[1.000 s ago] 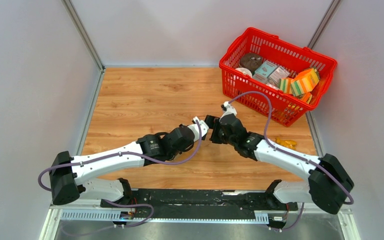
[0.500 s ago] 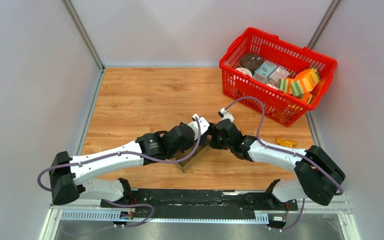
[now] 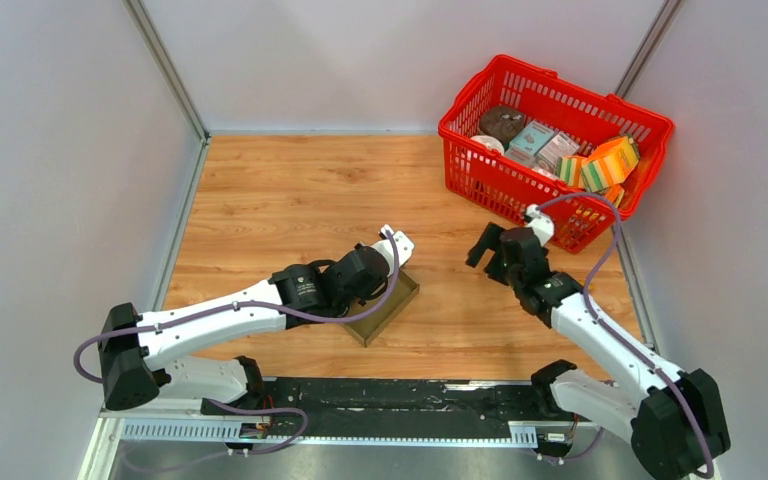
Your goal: Fold the paper box
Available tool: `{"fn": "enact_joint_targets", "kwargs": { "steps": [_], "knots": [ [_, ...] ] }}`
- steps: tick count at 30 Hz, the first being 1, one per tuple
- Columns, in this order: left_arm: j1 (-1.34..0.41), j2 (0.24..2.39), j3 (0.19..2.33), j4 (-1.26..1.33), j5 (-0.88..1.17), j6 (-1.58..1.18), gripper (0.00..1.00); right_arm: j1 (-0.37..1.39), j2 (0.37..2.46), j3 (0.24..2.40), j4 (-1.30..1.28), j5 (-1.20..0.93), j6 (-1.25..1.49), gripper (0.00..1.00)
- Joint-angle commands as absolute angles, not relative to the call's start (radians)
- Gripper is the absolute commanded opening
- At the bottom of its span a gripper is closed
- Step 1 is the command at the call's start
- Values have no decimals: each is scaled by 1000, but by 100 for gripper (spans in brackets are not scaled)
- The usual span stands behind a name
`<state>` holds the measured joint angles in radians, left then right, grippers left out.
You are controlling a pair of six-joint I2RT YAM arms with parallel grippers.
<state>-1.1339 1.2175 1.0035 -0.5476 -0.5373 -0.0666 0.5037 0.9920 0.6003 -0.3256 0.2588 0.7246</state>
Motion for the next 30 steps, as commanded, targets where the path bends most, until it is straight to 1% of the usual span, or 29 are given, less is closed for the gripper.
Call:
{"fn": "enact_joint_targets", "kwargs": {
  "steps": [1,4,6,7,12,13,15,16,18,19,21,24,25,27,28,30],
  "knots": [
    [-1138,1183,1039,-555,-552,-89,0,387,1052,589,-339,442,638,100],
    [-1137,1177,1034,-546,-546,-89,0,354,1237,655,-324,524,606,100],
    [-1138,1178,1032,-548,-540,-89,0,350,1302,689,-318,551,591,98],
    [-1138,1178,1031,-549,-540,-89,0,347,1349,707,-310,549,589,95],
    [-1138,1172,1029,-551,-537,-91,0,347,1434,709,-284,491,595,83],
    [-1137,1172,1028,-549,-535,-89,0,347,1446,710,-282,482,594,79],
    [-1138,1172,1028,-545,-537,-87,0,348,1450,713,-287,447,600,73],
    [-1138,1173,1028,-543,-535,-87,0,347,1453,715,-290,439,603,58],
    [-1138,1177,1031,-538,-534,-86,0,347,1457,715,-296,414,606,43],
    [-1137,1181,1031,-538,-535,-86,0,347,1462,713,-298,413,607,38],
    [-1138,1186,1031,-532,-537,-86,0,347,1466,715,-295,404,594,38],
    [-1137,1196,1026,-531,-538,-87,0,357,1444,713,-284,347,560,29],
    [-1137,1201,1026,-529,-540,-89,0,376,1413,715,-288,336,557,25],
    [-1138,1206,1028,-532,-538,-92,0,408,1376,713,-288,290,529,21],
    [-1137,1207,1028,-532,-537,-92,0,435,1338,718,-298,270,529,16],
    [-1137,1209,1028,-532,-534,-94,0,463,1295,713,-305,183,540,14]
  ]
}}
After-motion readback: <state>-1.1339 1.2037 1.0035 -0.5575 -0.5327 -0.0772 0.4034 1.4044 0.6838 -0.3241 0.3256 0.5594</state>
